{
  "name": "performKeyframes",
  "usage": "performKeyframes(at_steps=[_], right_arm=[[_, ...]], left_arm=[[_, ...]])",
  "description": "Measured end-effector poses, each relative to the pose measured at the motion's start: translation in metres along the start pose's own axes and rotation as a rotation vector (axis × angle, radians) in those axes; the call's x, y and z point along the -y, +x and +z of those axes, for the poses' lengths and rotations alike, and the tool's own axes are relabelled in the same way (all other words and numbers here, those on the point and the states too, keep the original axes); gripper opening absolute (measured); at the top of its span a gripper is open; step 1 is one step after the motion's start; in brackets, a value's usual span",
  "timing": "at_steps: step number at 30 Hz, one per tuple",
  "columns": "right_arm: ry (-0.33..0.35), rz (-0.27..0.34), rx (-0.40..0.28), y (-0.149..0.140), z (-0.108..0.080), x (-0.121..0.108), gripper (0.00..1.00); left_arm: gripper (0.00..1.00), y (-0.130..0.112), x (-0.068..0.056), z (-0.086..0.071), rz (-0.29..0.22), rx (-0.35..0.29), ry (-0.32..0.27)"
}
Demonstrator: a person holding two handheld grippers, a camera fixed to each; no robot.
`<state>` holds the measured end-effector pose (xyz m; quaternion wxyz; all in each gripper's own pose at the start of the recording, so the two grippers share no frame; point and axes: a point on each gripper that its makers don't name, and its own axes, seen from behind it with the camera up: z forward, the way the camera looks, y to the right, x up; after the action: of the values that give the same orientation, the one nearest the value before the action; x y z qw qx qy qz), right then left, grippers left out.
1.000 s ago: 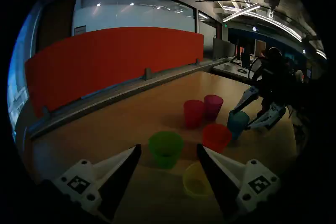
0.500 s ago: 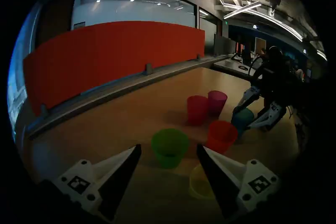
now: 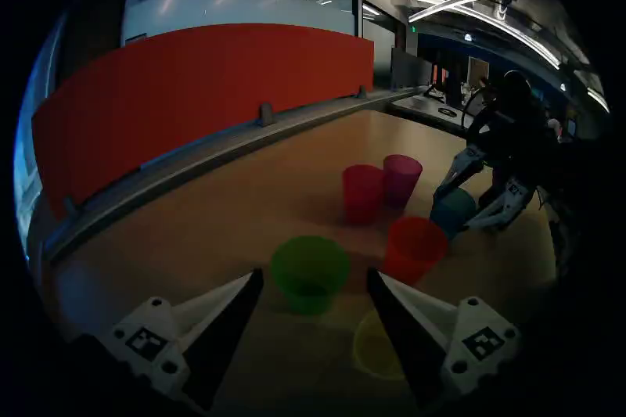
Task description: Pour water
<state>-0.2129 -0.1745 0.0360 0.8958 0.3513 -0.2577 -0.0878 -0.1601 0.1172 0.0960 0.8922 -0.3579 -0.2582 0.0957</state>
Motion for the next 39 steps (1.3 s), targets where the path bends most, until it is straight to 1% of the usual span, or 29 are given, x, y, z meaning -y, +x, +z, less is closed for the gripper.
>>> performKeyframes(at_steps=[9, 18, 30, 39], right_arm=[[0.009, 0.001, -0.005, 0.000, 0.000, 0.000, 0.91], [0.016, -0.007, -0.001, -0.001, -0.001, 0.000, 0.91], [0.020, -0.009, 0.002, -0.001, 0.000, -0.001, 0.91], [0.020, -0.011, -0.001, -0.001, 0.000, 0.000, 0.91]], left_arm=[[0.98, -0.009, 0.007, 0.015, 0.014, 0.049, 0.023], [0.98, -0.015, 0.006, 0.028, 0.017, 0.084, 0.012], [0.98, -0.019, 0.003, 0.044, 0.029, 0.113, -0.006], [0.98, -0.021, 0.006, 0.051, 0.035, 0.117, 0.018]])
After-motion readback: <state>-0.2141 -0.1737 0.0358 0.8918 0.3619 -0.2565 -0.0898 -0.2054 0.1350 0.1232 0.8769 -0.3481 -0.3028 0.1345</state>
